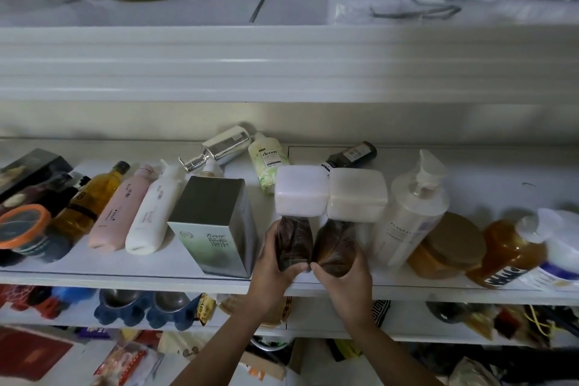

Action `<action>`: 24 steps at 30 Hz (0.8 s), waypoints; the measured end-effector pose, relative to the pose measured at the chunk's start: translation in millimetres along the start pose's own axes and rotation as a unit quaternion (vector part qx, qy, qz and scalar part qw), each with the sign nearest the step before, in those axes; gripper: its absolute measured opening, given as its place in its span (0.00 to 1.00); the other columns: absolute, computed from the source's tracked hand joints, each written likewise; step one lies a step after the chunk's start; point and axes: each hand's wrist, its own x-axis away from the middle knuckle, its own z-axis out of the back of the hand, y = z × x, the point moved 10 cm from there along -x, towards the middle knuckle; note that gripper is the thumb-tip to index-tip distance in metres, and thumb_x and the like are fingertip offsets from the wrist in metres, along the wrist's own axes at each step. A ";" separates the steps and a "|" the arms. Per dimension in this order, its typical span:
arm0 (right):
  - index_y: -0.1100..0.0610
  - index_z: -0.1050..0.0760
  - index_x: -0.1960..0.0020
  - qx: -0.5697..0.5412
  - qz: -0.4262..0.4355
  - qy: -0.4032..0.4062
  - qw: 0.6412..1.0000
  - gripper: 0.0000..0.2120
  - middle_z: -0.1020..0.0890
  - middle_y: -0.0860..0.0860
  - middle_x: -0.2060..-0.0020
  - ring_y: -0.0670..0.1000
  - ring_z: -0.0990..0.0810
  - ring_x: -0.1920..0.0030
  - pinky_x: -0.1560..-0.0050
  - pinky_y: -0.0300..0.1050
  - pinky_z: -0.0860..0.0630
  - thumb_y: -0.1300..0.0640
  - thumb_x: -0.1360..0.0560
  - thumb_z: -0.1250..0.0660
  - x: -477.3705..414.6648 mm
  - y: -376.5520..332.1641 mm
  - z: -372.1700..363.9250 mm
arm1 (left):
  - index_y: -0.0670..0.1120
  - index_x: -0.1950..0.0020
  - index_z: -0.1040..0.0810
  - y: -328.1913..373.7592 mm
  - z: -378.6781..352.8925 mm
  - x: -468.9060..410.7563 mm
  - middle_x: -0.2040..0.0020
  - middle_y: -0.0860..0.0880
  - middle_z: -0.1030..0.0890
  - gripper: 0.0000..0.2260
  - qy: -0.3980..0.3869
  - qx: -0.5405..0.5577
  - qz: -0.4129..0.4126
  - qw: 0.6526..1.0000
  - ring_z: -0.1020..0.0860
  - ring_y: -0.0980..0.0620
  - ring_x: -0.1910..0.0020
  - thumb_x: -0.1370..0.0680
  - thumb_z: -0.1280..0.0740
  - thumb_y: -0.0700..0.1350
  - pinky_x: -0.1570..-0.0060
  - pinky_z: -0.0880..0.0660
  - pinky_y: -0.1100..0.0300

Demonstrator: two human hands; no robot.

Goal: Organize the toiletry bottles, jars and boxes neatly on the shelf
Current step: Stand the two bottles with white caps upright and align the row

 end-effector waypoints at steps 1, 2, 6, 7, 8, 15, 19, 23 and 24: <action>0.51 0.35 0.30 0.004 -0.001 0.002 1.000 0.40 0.25 0.46 0.39 0.44 0.27 0.40 0.40 0.35 0.33 0.55 0.38 0.21 0.6 -0.3 0.3 | 0.61 0.30 0.44 0.3 -0.1 0.6 0.36 0.57 0.29 0.38 -0.001 0.001 0.002 1.000 0.30 0.59 0.37 0.31 0.24 0.43 0.41 0.31 0.64; 0.51 0.35 0.29 0.008 0.001 0.003 1.000 0.41 0.25 0.46 0.38 0.45 0.27 0.38 0.40 0.35 0.34 0.54 0.38 0.21 1.1 -1.0 0.9 | 0.60 0.30 0.44 0.2 -0.7 1.3 0.36 0.57 0.29 0.38 -0.004 0.002 0.003 1.000 0.29 0.59 0.37 0.30 0.25 0.43 0.42 0.30 0.64; 0.51 0.34 0.30 0.028 0.005 0.007 1.000 0.40 0.23 0.46 0.40 0.46 0.25 0.39 0.39 0.37 0.31 0.52 0.39 0.21 0.9 0.4 2.4 | 0.60 0.30 0.44 -0.1 0.1 3.0 0.39 0.60 0.28 0.38 -0.006 0.008 0.010 1.000 0.29 0.64 0.42 0.30 0.25 0.41 0.48 0.31 0.75; 0.51 0.34 0.30 0.031 0.002 0.008 0.999 0.40 0.22 0.46 0.40 0.46 0.25 0.39 0.39 0.38 0.30 0.51 0.39 0.21 0.9 2.0 3.0 | 0.60 0.30 0.43 0.2 0.3 3.0 0.40 0.60 0.28 0.37 -0.005 0.011 0.012 1.000 0.29 0.64 0.42 0.30 0.25 0.41 0.49 0.31 0.76; 0.52 0.34 0.31 0.032 -0.002 0.009 0.999 0.40 0.22 0.47 0.41 0.47 0.24 0.40 0.39 0.39 0.29 0.51 0.39 0.21 1.1 3.7 3.8 | 0.60 0.30 0.43 0.0 0.2 2.9 0.40 0.61 0.28 0.37 -0.006 0.014 0.014 1.000 0.28 0.63 0.41 0.30 0.25 0.41 0.48 0.31 0.76; 0.54 0.30 0.34 0.037 -0.007 0.026 0.999 0.35 0.20 0.47 0.45 0.45 0.23 0.46 0.44 0.36 0.29 0.52 0.38 0.21 4.2 6.5 12.3 | 0.60 0.29 0.42 -6.8 -0.3 6.0 0.35 0.56 0.28 0.38 -0.012 0.021 0.017 1.000 0.28 0.56 0.36 0.31 0.25 0.41 0.37 0.27 0.55; 0.54 0.29 0.34 0.039 -0.012 0.033 0.999 0.34 0.20 0.47 0.47 0.46 0.22 0.46 0.45 0.36 0.29 0.52 0.38 0.21 4.0 8.9 16.1 | 0.59 0.29 0.41 -12.1 1.6 8.2 0.37 0.58 0.27 0.38 -0.002 0.039 0.029 0.999 0.28 0.58 0.37 0.31 0.25 0.40 0.38 0.28 0.59; 0.54 0.31 0.32 0.032 -0.016 0.042 0.998 0.37 0.20 0.48 0.45 0.48 0.22 0.43 0.43 0.37 0.30 0.52 0.37 0.21 3.3 11.9 20.5 | 0.62 0.31 0.40 -12.0 2.5 8.5 0.37 0.56 0.26 0.38 0.008 0.040 0.029 0.999 0.27 0.58 0.37 0.32 0.24 0.39 0.38 0.27 0.58; 0.54 0.31 0.32 0.031 -0.015 0.041 0.999 0.37 0.20 0.48 0.44 0.48 0.22 0.43 0.42 0.37 0.30 0.52 0.37 0.21 3.2 12.1 20.6 | 0.64 0.33 0.40 -10.7 2.5 8.6 0.37 0.57 0.26 0.38 0.011 0.038 0.027 0.999 0.27 0.58 0.37 0.32 0.24 0.39 0.38 0.28 0.58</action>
